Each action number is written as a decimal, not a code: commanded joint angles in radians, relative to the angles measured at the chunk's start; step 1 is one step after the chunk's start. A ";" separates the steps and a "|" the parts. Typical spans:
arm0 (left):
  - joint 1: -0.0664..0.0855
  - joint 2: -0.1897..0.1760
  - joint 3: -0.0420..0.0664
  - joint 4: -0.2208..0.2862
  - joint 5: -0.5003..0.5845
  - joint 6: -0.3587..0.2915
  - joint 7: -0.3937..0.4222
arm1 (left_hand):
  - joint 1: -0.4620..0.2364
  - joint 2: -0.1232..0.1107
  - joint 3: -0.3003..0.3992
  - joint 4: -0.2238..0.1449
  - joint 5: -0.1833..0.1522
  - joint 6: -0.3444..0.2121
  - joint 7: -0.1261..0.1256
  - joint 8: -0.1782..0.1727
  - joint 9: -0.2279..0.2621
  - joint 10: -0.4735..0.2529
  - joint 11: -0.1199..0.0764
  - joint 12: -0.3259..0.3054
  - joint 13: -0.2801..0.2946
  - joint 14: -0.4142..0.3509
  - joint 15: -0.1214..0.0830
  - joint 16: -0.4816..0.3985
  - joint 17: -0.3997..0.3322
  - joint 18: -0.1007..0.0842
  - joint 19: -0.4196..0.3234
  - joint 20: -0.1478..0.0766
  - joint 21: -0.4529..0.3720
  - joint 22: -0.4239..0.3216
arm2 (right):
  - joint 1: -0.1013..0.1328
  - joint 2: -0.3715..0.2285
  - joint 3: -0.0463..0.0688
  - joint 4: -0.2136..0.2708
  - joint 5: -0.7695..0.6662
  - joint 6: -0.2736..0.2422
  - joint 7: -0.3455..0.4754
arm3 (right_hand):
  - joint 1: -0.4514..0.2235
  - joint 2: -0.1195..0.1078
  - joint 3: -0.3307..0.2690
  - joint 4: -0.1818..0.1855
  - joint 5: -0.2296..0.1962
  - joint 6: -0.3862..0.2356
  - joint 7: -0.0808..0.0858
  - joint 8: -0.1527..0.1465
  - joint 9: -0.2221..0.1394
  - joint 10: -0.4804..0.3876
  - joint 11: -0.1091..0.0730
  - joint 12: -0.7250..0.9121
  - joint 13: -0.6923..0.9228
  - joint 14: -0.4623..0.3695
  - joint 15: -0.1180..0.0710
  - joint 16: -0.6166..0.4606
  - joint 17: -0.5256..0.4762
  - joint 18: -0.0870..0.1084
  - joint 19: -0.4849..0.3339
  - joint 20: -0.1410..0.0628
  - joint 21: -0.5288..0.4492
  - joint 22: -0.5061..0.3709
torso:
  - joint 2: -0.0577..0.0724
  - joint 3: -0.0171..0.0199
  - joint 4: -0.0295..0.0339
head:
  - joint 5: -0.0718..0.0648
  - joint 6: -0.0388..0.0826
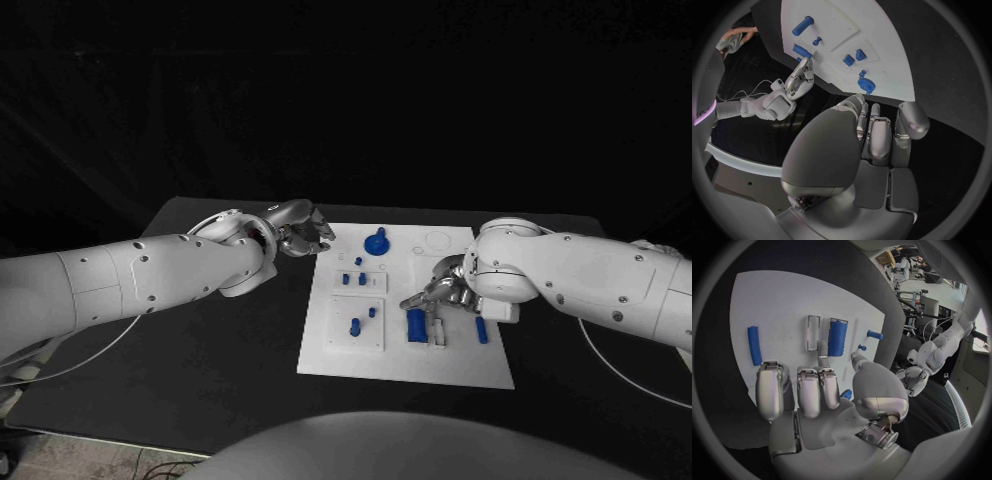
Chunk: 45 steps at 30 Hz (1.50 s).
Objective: Assemble the parts on the task board
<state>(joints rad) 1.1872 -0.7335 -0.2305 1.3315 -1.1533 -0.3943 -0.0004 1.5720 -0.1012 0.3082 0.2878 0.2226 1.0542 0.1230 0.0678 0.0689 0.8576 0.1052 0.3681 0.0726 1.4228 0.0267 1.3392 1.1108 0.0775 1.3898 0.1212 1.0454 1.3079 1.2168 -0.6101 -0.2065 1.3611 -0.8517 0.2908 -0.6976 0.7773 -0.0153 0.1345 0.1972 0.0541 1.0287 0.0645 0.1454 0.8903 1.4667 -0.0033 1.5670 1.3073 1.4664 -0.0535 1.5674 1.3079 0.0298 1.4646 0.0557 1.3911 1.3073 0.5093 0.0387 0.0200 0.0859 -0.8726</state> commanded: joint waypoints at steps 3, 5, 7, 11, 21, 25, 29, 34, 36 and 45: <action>0.000 0.001 0.001 0.003 0.001 0.023 -0.010 | -0.007 0.003 0.006 0.001 0.005 0.002 0.004 0.005 0.002 0.001 0.007 0.004 -0.001 -0.005 0.003 -0.005 -0.001 0.019 -0.003 0.004 -0.006 0.130 | -0.001 -0.009 0.000 0.006 -0.010 -0.038 -0.002 | -0.007 -0.023 -0.028 0.006 -0.003 -0.010 0.009 -0.012 0.000 0.104 0.009 0.004 0.264 0.104 0.005 0.003 0.263 0.017 0.003 0.006 0.000 0.201 | 0.001 0.0002 0.0008 | 0.001 0.000; 0.000 0.000 0.001 0.004 0.001 0.022 -0.010 | -0.007 0.003 0.007 0.001 0.005 0.002 0.004 0.005 0.002 0.001 0.007 0.004 -0.001 -0.006 0.003 -0.005 -0.001 0.019 -0.003 0.004 -0.006 0.130 | -0.001 -0.017 0.000 0.013 -0.010 -0.068 0.018 | -0.008 -0.026 -0.035 0.009 -0.003 -0.010 0.009 -0.012 0.000 0.104 0.010 0.004 0.264 0.104 0.006 0.003 0.263 0.016 0.006 0.007 0.005 0.203 | 0.000 0.0003 0.0008 | 0.003 0.000; 0.000 -0.001 0.001 0.005 0.001 0.021 -0.010 | -0.007 0.004 0.007 0.001 0.005 0.003 0.004 0.005 0.002 0.001 0.008 0.004 -0.001 -0.006 0.004 -0.006 -0.003 0.019 -0.004 0.005 -0.007 0.130 | -0.001 -0.027 0.000 0.023 -0.009 -0.095 0.041 | -0.006 -0.027 -0.037 0.009 -0.003 -0.012 0.010 -0.013 0.001 0.104 0.010 0.004 0.264 0.104 0.006 0.003 0.263 0.015 0.009 0.007 0.009 0.204 | 0.000 0.0002 0.0008 | 0.005 0.000; 0.000 -0.005 0.001 0.009 0.001 0.012 -0.001 | -0.006 0.004 0.008 0.000 0.006 0.004 0.004 0.006 0.002 0.001 0.008 0.005 -0.001 -0.007 0.004 -0.006 -0.003 0.019 -0.004 0.005 -0.007 0.130 | 0.003 -0.067 0.000 0.066 -0.009 -0.165 0.108 | 0.018 -0.016 -0.043 0.006 0.001 -0.029 0.013 -0.013 0.008 0.104 0.012 0.004 0.264 0.104 0.007 0.003 0.263 0.011 0.018 0.008 0.024 0.210 | 0.000 0.0005 0.0019 | 0.009 0.000; 0.000 -0.021 0.001 0.029 0.001 -0.025 0.032 | -0.005 0.005 0.010 -0.001 0.006 0.006 0.003 0.007 0.002 0.002 0.007 0.007 -0.001 -0.007 0.004 -0.004 0.000 0.019 -0.003 0.006 -0.004 0.131 | 0.034 -0.243 0.001 0.229 -0.033 -0.302 0.245 | 0.132 0.023 -0.043 -0.021 0.184 -0.044 0.008 0.018 0.033 0.104 0.008 0.004 0.264 0.104 0.004 0.003 0.263 0.000 0.046 0.006 0.072 0.225 | -0.002 -0.0009 -0.0005 | 0.014 0.000; 0.000 -0.020 0.001 0.029 0.001 -0.027 0.035 | -0.005 0.005 0.010 -0.001 0.006 0.006 0.003 0.007 0.002 0.002 0.007 0.007 -0.001 -0.007 0.004 -0.004 0.000 0.019 -0.003 0.006 -0.004 0.131 | 0.043 -0.299 0.000 0.258 -0.054 -0.255 0.188 | 0.157 0.027 -0.040 -0.028 0.242 -0.053 0.008 0.013 0.024 0.104 0.007 0.004 0.264 0.104 0.002 0.003 0.263 0.000 0.045 0.004 0.069 0.224 | -0.004 -0.0017 -0.0006 | 0.005 0.000; 0.000 -0.019 0.001 0.028 0.001 -0.027 0.035 | -0.004 0.005 0.010 -0.001 0.007 0.007 0.003 0.007 0.003 0.003 0.007 0.008 -0.001 -0.007 0.004 -0.004 0.000 0.019 -0.004 0.006 -0.004 0.131 | 0.046 -0.332 -0.001 0.256 -0.097 -0.161 0.093 | 0.184 0.027 -0.035 -0.042 0.293 -0.042 0.007 0.005 -0.001 0.104 0.006 0.004 0.264 0.104 0.001 0.003 0.263 0.002 0.042 0.003 0.065 0.222 | -0.002 -0.0015 -0.0017 | 0.003 0.000; 0.000 -0.017 0.001 0.027 0.001 -0.022 0.031 | -0.004 0.005 0.011 -0.001 0.007 0.007 0.003 0.007 0.003 0.004 0.007 0.008 -0.001 -0.008 0.004 -0.004 -0.001 0.019 -0.004 0.007 -0.004 0.131 | 0.047 -0.341 -0.002 0.240 -0.174 -0.106 0.029 | 0.191 0.028 -0.031 -0.045 0.329 0.001 -0.004 0.010 -0.019 0.104 -0.003 0.004 0.264 0.104 -0.005 0.003 0.263 0.000 0.045 -0.002 0.070 0.224 | -0.001 -0.0011 0.0001 | -0.008 0.000; 0.000 -0.016 0.001 0.026 0.001 -0.019 0.029 | -0.004 0.005 0.011 -0.001 0.008 0.008 0.004 0.008 0.003 0.004 0.007 0.008 -0.001 -0.008 0.004 -0.004 -0.001 0.019 -0.004 0.007 -0.005 0.131 | 0.047 -0.340 -0.002 0.233 -0.198 -0.096 0.017 | 0.192 0.027 -0.031 -0.046 0.331 0.015 -0.008 0.016 -0.018 0.104 -0.006 0.004 0.264 0.104 -0.008 0.003 0.263 0.000 0.046 -0.004 0.071 0.224 | -0.001 -0.0013 0.0003 | -0.012 0.000; 0.000 -0.012 0.001 0.020 0.001 -0.009 0.024 | -0.003 0.005 0.012 -0.001 0.009 0.008 0.004 0.008 0.003 0.005 0.007 0.009 -0.001 -0.008 0.004 -0.005 -0.002 0.019 -0.004 0.007 -0.005 0.131 | 0.037 -0.316 -0.003 0.199 -0.248 -0.044 -0.029 | 0.189 0.025 -0.036 -0.047 0.302 0.053 -0.027 0.057 0.026 0.104 -0.024 0.004 0.264 0.104 -0.024 0.003 0.263 -0.001 0.048 -0.019 0.074 0.225 | -0.002 -0.0014 0.0015 | -0.016 0.000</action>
<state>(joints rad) 1.1870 -0.7472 -0.2305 1.3510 -1.1533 -0.4082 0.0195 1.5721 -0.1012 0.3137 0.2879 0.2263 1.0577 0.1265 0.0716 0.0701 0.8613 0.1087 0.3724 0.0727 1.4192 0.0303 1.3392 1.1092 0.0775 1.3862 0.1248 1.0417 1.3076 1.2568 -0.9294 -0.2084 1.5631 -1.0454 0.1819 -0.6690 0.9636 0.0101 0.1035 0.1515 0.3576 1.0752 0.0360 0.1976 0.9146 1.4668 -0.0217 1.5670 1.3078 1.4680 -0.0705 1.5673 1.3074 0.0297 1.4664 0.0423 1.4609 1.3077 0.5081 0.0372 0.0213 0.0696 -0.8726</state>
